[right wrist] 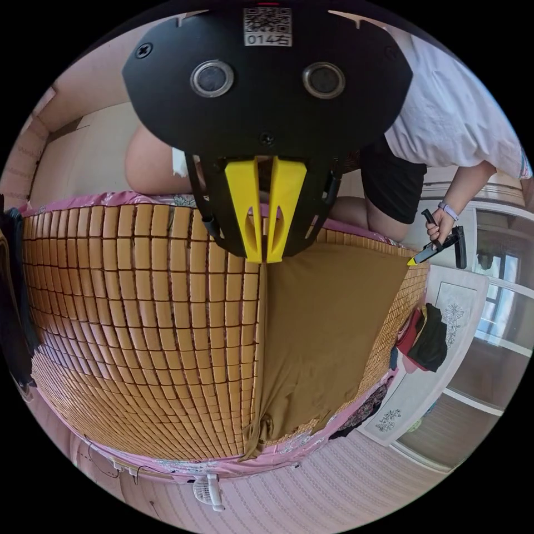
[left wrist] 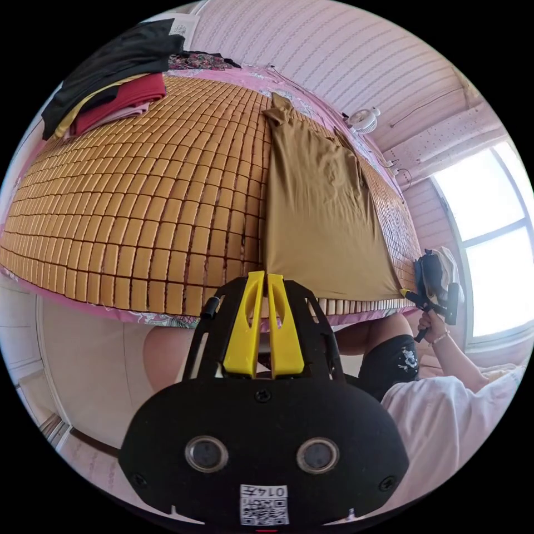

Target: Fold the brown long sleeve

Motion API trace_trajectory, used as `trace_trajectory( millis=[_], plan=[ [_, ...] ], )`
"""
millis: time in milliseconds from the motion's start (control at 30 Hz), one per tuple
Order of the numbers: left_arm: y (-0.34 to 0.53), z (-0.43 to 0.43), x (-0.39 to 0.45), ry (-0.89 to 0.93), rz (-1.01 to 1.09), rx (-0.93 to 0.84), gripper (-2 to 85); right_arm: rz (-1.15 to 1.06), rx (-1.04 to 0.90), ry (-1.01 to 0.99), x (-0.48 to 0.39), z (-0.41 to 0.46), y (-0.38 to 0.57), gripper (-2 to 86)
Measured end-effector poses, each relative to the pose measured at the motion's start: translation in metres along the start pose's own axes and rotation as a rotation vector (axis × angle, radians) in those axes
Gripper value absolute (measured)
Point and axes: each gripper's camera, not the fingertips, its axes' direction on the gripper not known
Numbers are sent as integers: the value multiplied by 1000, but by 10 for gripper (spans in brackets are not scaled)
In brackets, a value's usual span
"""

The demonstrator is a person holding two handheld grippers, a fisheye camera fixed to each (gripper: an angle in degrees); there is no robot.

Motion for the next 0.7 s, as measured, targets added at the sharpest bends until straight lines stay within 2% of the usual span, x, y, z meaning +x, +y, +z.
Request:
trace_trajectory(
  millis=[300, 700],
  plan=[
    [5, 30, 26, -94, 37, -71, -10, 4, -1, 26, -11, 17, 4, 6],
    [27, 47, 49, -111, 35, -73, -10, -25, -24, 26, -24, 31, 15, 6]
  ],
)
